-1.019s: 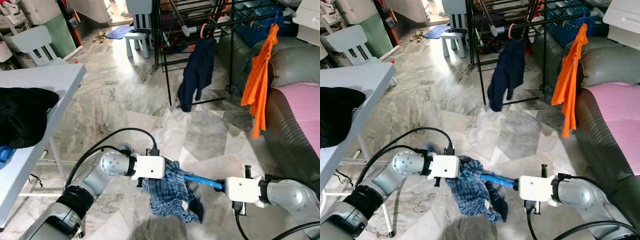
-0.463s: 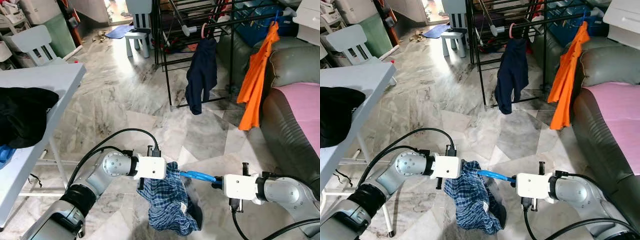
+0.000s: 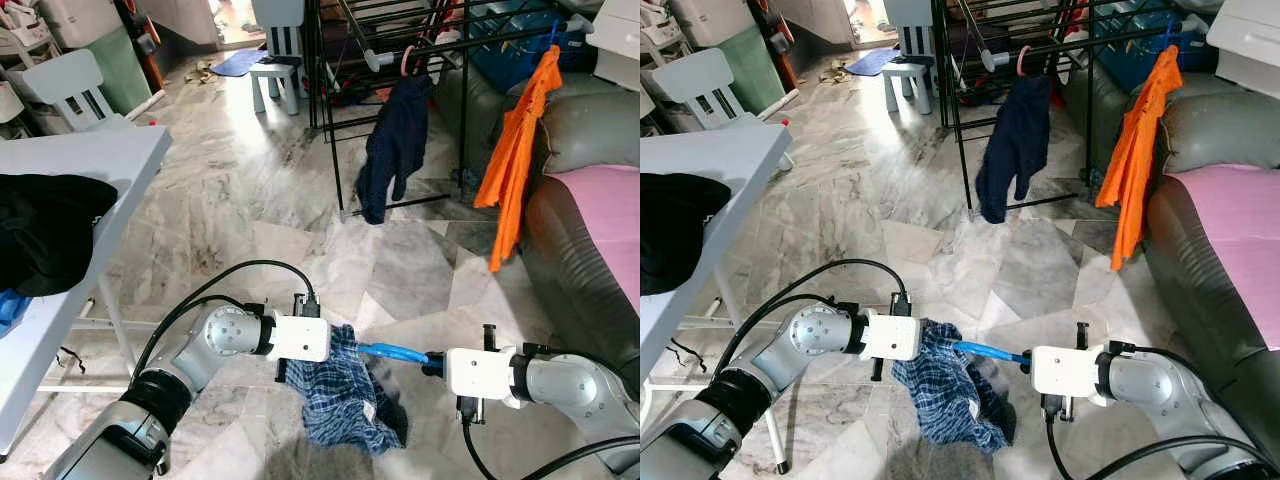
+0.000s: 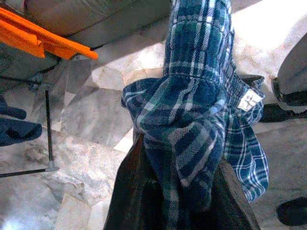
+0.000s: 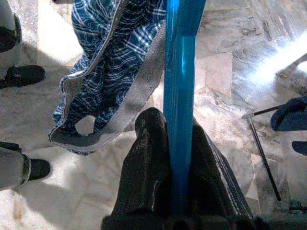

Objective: Hang hanger

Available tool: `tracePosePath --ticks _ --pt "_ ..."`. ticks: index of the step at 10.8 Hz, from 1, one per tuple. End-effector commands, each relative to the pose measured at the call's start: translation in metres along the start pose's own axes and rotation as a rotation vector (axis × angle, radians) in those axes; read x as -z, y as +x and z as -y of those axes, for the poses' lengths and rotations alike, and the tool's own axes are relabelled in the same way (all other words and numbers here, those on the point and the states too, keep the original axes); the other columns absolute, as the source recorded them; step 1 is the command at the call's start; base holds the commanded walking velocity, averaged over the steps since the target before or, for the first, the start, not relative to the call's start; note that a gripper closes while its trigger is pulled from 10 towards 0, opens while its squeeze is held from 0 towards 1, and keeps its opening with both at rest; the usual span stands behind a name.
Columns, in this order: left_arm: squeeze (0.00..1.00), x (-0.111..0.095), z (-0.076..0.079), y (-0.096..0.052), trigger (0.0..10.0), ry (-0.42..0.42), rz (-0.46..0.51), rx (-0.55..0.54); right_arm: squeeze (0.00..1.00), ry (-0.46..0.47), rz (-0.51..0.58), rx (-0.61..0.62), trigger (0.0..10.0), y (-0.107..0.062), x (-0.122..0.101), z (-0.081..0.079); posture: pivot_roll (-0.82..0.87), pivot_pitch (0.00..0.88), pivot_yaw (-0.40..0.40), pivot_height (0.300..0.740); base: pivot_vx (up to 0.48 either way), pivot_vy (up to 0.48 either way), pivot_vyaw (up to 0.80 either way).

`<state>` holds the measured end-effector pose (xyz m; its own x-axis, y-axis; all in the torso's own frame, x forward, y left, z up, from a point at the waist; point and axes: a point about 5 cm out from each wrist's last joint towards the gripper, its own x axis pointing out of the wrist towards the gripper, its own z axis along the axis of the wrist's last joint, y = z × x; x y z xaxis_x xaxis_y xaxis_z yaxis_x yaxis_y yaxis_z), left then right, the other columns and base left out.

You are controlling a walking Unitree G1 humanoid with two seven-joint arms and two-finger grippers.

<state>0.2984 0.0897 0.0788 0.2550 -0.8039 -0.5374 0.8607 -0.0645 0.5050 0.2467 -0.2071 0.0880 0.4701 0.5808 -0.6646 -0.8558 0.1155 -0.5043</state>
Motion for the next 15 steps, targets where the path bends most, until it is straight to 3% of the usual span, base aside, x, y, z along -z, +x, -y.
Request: tracePosePath --ticks 1,4,7,11,12,13,15 --pt "0.00 0.004 0.002 -0.001 0.0 -0.050 0.014 -0.029 1.00 -0.016 0.052 -0.012 10.0 0.006 -0.009 0.001 -0.16 0.070 0.125 0.740 0.000 0.000 0.00" --pt "0.00 0.017 0.010 -0.006 0.0 -0.139 -0.006 -0.073 1.00 -0.037 0.028 0.017 10.0 0.005 -0.003 0.009 -0.15 0.071 0.117 0.740 0.000 0.000 0.00" --pt "0.00 0.041 0.018 -0.023 0.0 -0.203 -0.103 -0.104 1.00 -0.053 -0.026 0.068 10.0 -0.008 0.008 0.028 -0.15 0.070 0.117 0.740 0.000 0.000 0.00" --pt "0.00 0.068 0.027 -0.039 0.0 -0.295 -0.232 -0.169 1.00 -0.062 -0.038 0.296 10.0 -0.022 0.011 0.060 -0.15 0.071 0.116 0.740 0.000 0.000 0.00" --pt "0.00 0.078 0.024 -0.044 0.0 -0.331 -0.309 -0.230 1.00 0.001 0.004 0.385 10.0 -0.024 0.010 0.064 -0.15 0.071 0.119 0.740 0.000 0.000 0.00" --pt "0.00 0.083 0.016 -0.047 0.0 -0.403 -0.340 -0.328 1.00 0.077 0.040 0.382 10.0 -0.024 0.011 0.055 -0.15 0.071 0.123 0.740 0.000 0.000 0.00" --pt "0.00 0.087 0.012 -0.052 0.0 -0.482 -0.355 -0.408 1.00 0.214 0.111 0.400 10.0 -0.023 0.011 0.037 -0.15 0.072 0.134 0.740 0.000 0.000 0.00"
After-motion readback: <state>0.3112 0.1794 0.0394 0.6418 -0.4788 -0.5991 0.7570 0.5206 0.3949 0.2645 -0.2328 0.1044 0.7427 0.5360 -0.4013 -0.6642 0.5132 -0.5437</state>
